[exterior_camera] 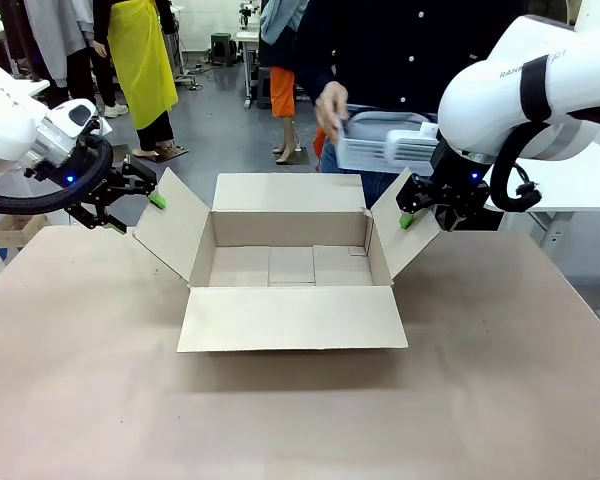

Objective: Pack the gift set into the box.
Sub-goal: Lift both hands away from the flaps of the Package Box.

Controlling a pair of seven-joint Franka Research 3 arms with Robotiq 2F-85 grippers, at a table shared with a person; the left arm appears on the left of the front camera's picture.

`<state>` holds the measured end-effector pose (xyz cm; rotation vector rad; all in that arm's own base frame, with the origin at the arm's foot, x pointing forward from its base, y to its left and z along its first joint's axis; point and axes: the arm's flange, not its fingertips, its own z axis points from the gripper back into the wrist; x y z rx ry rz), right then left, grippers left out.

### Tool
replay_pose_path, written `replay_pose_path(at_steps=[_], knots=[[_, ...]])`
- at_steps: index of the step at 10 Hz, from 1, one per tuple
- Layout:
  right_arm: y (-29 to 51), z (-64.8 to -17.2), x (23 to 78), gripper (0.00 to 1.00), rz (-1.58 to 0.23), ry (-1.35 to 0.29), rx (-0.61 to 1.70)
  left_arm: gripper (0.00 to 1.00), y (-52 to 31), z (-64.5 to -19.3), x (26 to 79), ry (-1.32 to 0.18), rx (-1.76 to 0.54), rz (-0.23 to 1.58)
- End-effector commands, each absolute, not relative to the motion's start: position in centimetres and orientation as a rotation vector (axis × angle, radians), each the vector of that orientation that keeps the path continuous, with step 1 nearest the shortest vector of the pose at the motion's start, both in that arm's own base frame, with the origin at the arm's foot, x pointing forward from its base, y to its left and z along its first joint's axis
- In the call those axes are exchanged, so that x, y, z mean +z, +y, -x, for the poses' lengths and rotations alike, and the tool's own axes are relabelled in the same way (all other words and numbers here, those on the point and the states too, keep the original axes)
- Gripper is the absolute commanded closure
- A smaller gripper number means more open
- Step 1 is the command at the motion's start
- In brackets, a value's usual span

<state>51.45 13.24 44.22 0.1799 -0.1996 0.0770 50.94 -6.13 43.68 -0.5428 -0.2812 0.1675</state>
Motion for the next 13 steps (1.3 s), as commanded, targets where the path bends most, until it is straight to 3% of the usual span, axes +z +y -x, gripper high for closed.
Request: replay_pose_path(at_steps=[1, 13], knots=[[13.19, -51.61, 44.61, 0.00, -0.162, -0.198, 0.069, 0.00, -6.11, -50.80, 44.01, -0.278, 0.176, 0.533], [13.19, -51.61, 44.61, 0.00, -0.162, -0.198, 0.069, 0.00, -6.11, -50.80, 44.01, -0.278, 0.176, 0.533]])
